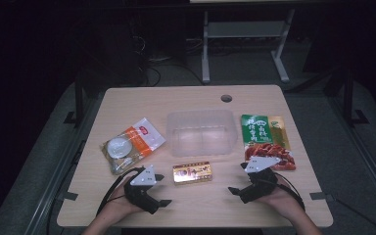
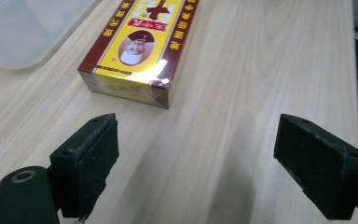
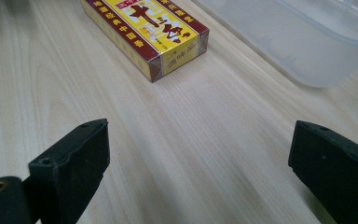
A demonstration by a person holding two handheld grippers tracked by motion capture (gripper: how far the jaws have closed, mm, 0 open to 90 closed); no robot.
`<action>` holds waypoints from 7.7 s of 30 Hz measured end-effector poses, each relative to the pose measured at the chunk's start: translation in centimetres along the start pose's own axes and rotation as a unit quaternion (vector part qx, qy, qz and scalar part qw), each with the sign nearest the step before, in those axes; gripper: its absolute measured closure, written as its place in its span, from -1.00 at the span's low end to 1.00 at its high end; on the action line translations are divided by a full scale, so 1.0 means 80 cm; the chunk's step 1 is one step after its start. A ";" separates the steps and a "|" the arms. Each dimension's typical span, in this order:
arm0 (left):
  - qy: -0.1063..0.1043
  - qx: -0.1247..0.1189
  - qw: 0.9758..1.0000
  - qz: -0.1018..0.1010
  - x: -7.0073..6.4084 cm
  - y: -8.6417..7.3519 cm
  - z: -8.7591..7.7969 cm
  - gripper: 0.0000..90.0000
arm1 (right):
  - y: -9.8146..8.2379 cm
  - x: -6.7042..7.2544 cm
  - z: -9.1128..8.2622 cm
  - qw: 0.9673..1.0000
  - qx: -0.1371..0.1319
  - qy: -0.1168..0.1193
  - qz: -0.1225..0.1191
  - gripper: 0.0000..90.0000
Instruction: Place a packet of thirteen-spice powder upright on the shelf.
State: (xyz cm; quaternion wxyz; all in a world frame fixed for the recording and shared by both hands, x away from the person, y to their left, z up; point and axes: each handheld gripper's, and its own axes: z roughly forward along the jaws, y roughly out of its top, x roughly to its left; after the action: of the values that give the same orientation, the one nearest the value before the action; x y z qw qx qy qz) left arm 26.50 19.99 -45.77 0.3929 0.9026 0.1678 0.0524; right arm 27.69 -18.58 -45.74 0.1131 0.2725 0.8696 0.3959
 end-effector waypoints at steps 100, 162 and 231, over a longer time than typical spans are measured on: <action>0.054 0.053 0.996 -0.051 -0.015 0.061 0.072 -0.43 | -0.003 0.000 0.000 1.000 -0.002 0.019 0.004 -0.86; -0.070 -0.049 0.996 0.016 0.012 0.037 -0.032 -0.29 | 0.074 0.000 -0.010 0.982 -0.053 0.174 -0.051 -0.87; -0.134 -0.074 0.987 0.045 0.013 0.037 -0.028 -0.30 | 0.127 0.034 0.044 0.943 -0.060 0.293 -0.146 -0.30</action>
State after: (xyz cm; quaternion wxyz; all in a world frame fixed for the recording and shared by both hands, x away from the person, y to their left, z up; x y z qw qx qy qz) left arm 27.78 20.03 -42.07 0.4750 0.8764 0.0689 -0.0390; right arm 30.81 -9.38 -40.44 -0.0745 0.0076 0.8693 0.4886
